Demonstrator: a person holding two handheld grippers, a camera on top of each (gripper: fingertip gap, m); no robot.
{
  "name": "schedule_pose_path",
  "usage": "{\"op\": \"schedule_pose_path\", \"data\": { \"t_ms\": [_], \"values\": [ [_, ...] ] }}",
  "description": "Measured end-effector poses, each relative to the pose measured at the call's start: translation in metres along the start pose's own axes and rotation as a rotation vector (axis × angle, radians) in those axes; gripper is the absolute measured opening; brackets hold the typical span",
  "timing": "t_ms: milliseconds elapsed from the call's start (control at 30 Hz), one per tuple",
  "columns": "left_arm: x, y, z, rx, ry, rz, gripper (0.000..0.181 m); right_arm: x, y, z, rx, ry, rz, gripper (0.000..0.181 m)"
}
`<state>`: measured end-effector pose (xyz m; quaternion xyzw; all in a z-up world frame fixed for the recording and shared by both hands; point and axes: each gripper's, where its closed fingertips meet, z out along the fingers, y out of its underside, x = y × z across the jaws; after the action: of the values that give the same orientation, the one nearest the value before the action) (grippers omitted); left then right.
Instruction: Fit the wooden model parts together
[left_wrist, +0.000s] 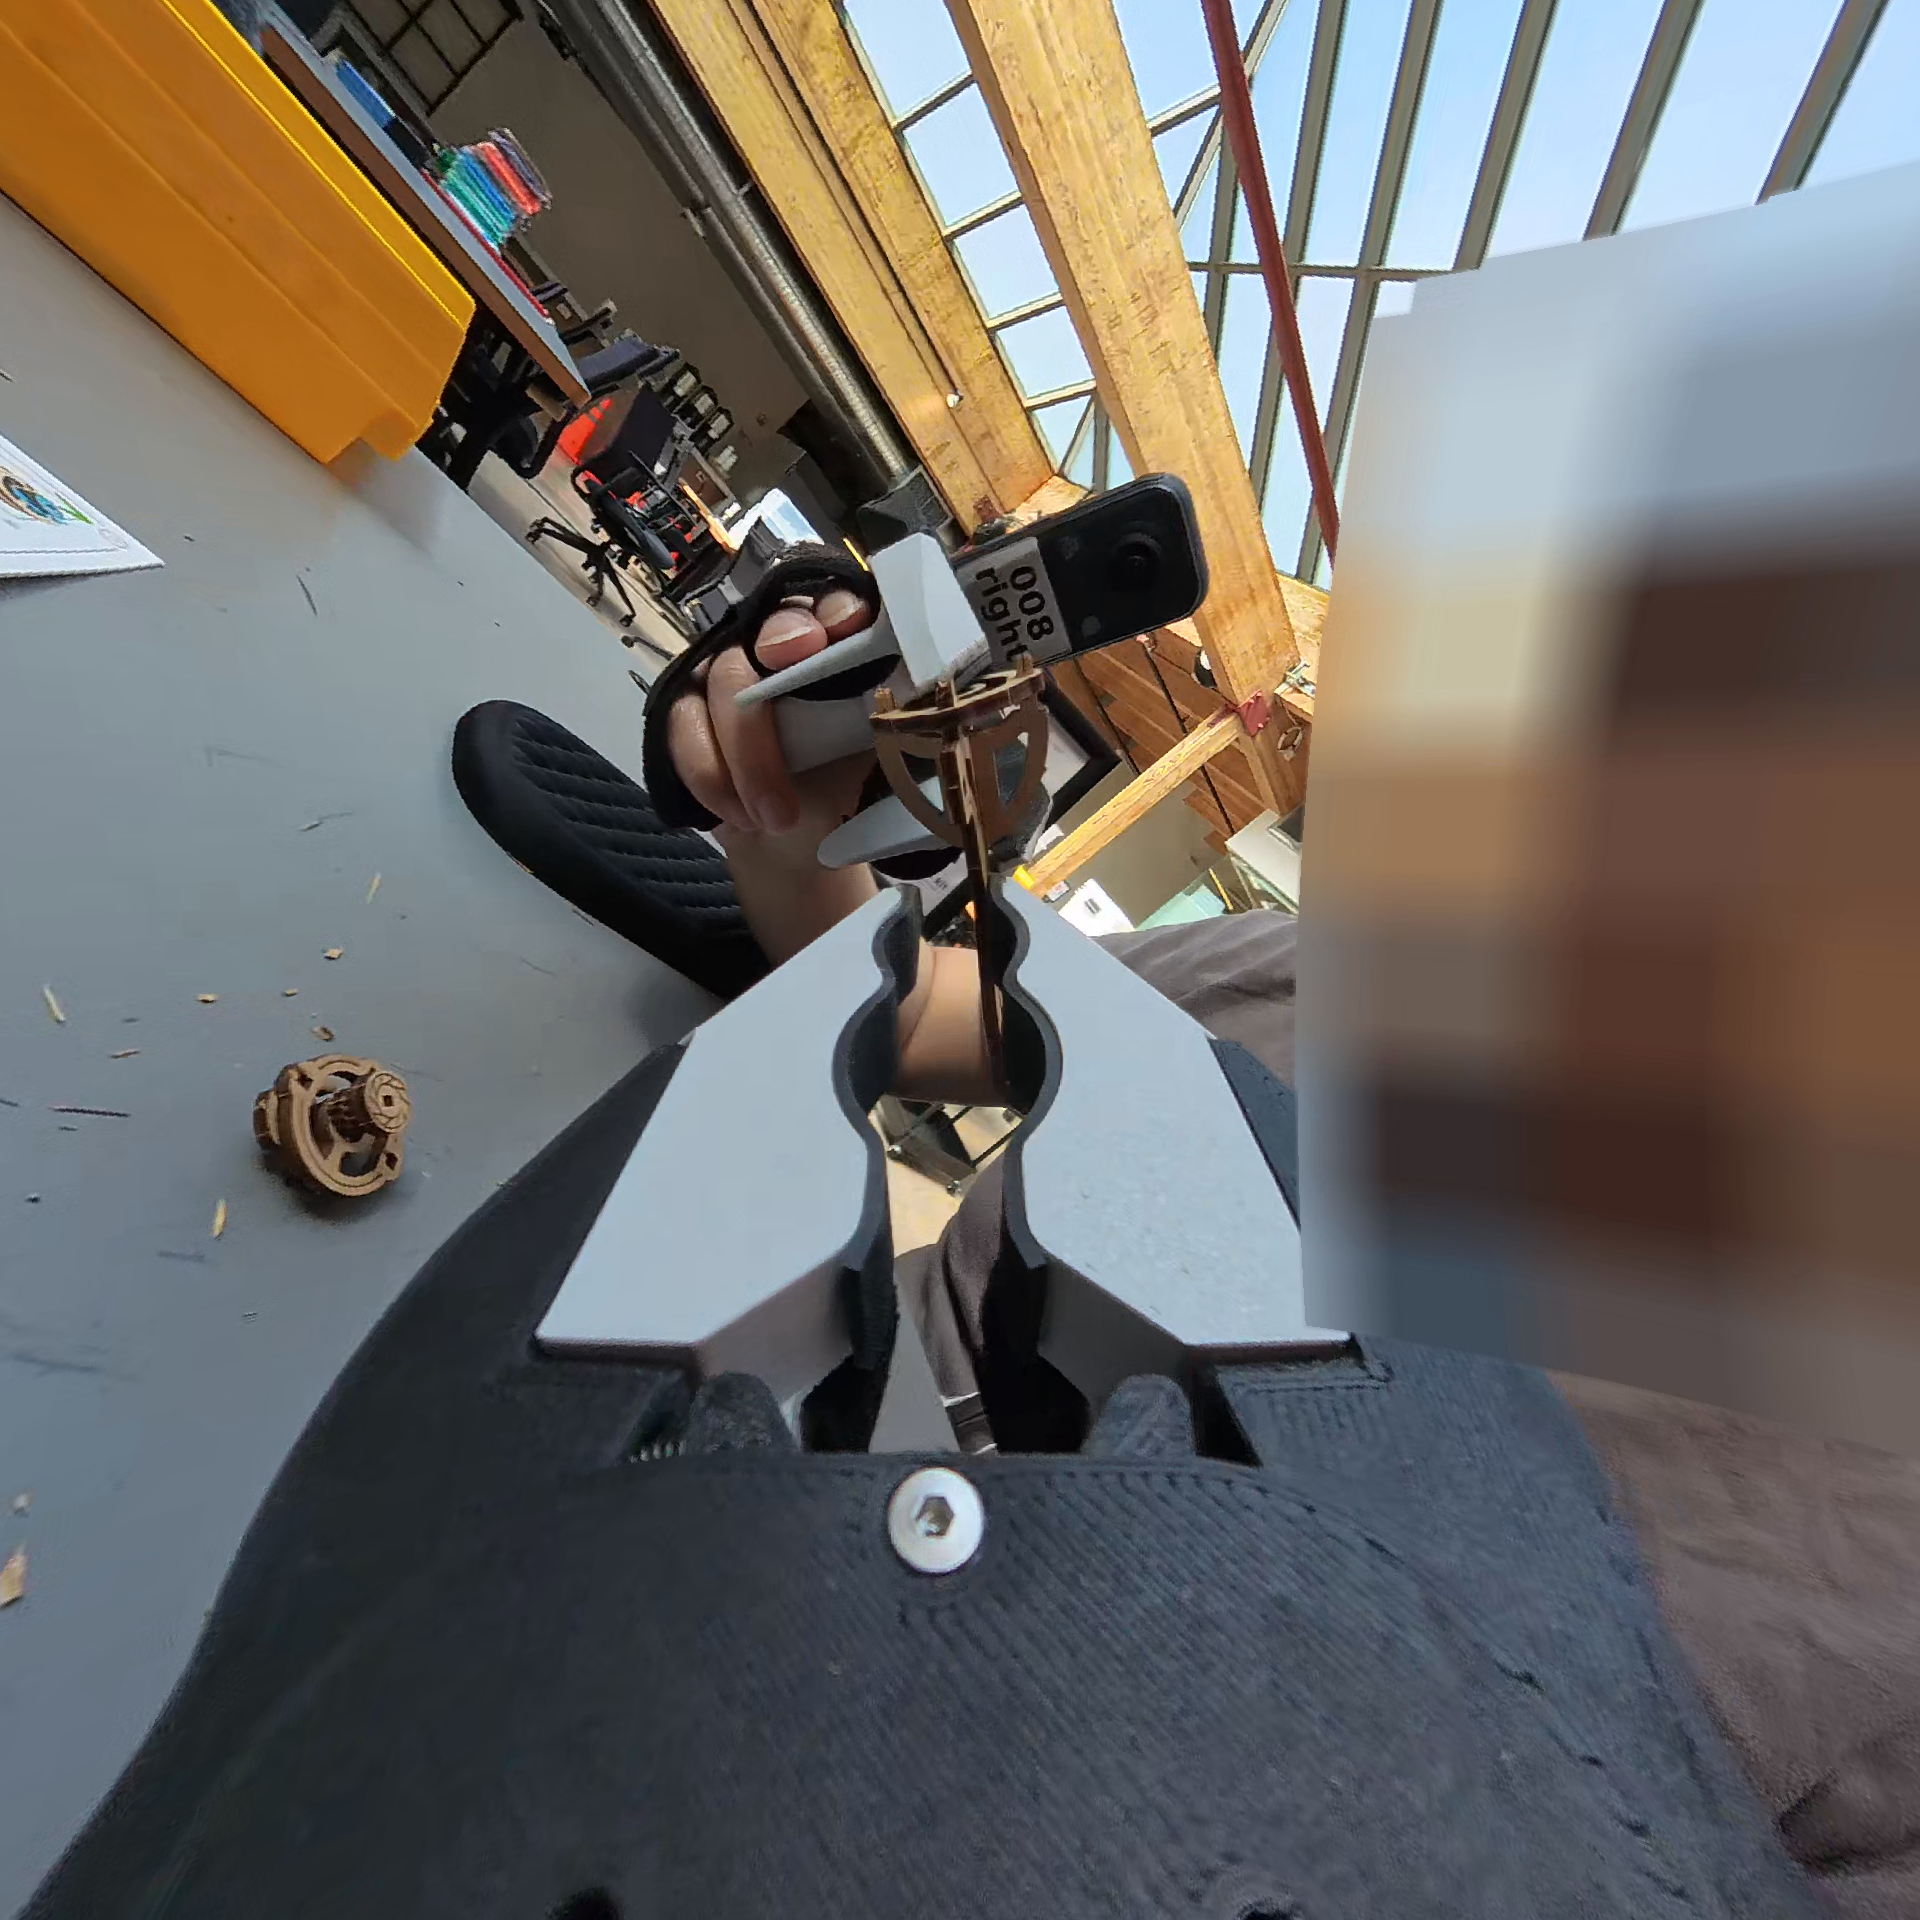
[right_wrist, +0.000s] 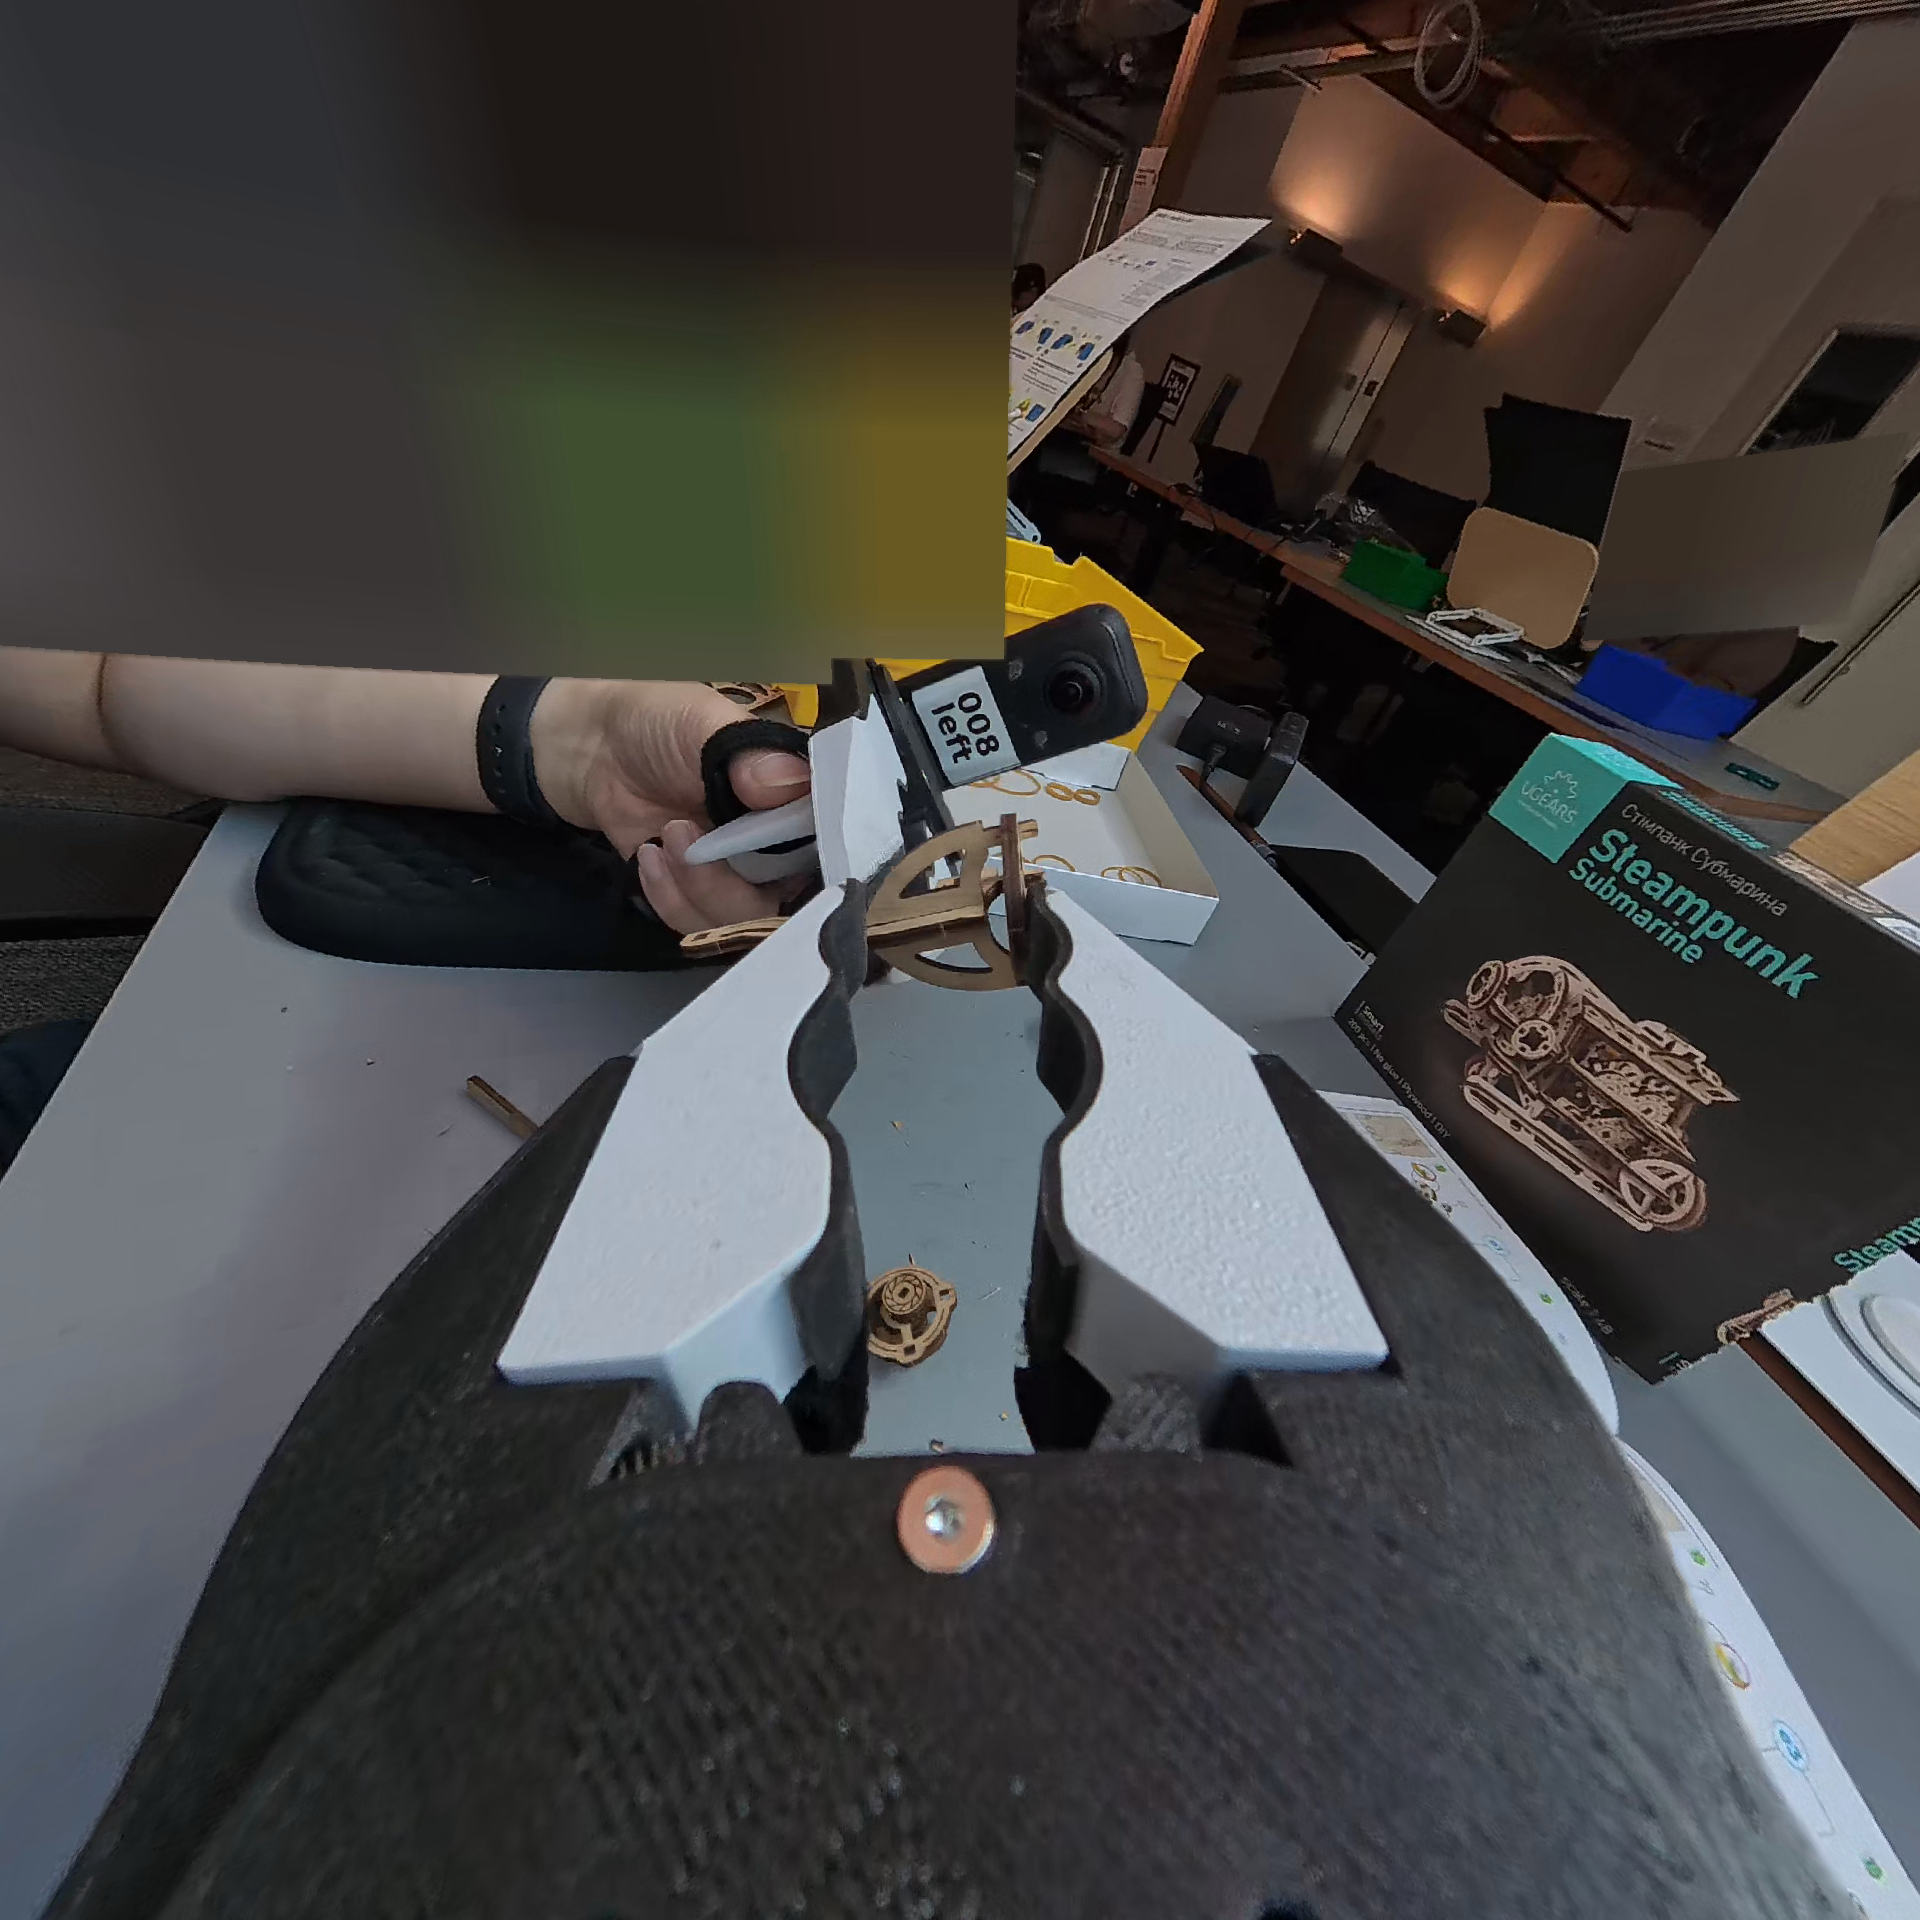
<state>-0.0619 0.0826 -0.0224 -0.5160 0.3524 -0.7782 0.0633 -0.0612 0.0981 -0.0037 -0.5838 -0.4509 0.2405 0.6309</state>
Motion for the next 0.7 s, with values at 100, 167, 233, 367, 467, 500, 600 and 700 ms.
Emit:
{"op": "schedule_pose_path", "data": {
  "t_ms": [100, 167, 233, 367, 467, 500, 600, 700],
  "values": [
    [-0.014, -0.011, -0.015, -0.023, -0.209, 0.243, 0.016, 0.008, 0.005, -0.004, -0.046, 0.064, -0.057, 0.029],
    [-0.014, -0.023, -0.028, -0.042, -0.386, 0.563, 0.018, 0.008, 0.014, -0.004, -0.105, 0.085, -0.109, 0.029],
    [-0.003, -0.023, -0.029, -0.122, -0.518, 0.905, 0.023, 0.004, 0.026, -0.002, -0.177, 0.080, -0.149, 0.029],
    [0.005, -0.008, -0.012, -0.252, -0.651, 1.309, 0.016, -0.010, 0.040, 0.006, -0.262, 0.042, -0.227, 0.029],
    [-0.011, 0.007, -0.007, -0.366, -0.666, 1.327, 0.023, -0.017, 0.043, 0.009, -0.286, 0.019, -0.252, 0.029],
    [-0.015, 0.010, -0.008, -0.382, -0.672, 1.338, 0.023, -0.019, 0.044, 0.009, -0.293, 0.013, -0.256, 0.029],
    [-0.017, 0.011, -0.009, -0.396, -0.679, 1.356, 0.021, -0.022, 0.047, 0.010, -0.305, -0.003, -0.268, 0.029],
    [-0.018, 0.014, -0.008, -0.413, -0.671, 1.377, 0.018, -0.024, 0.048, 0.010, -0.310, -0.018, -0.253, 0.029]
  ]
}}
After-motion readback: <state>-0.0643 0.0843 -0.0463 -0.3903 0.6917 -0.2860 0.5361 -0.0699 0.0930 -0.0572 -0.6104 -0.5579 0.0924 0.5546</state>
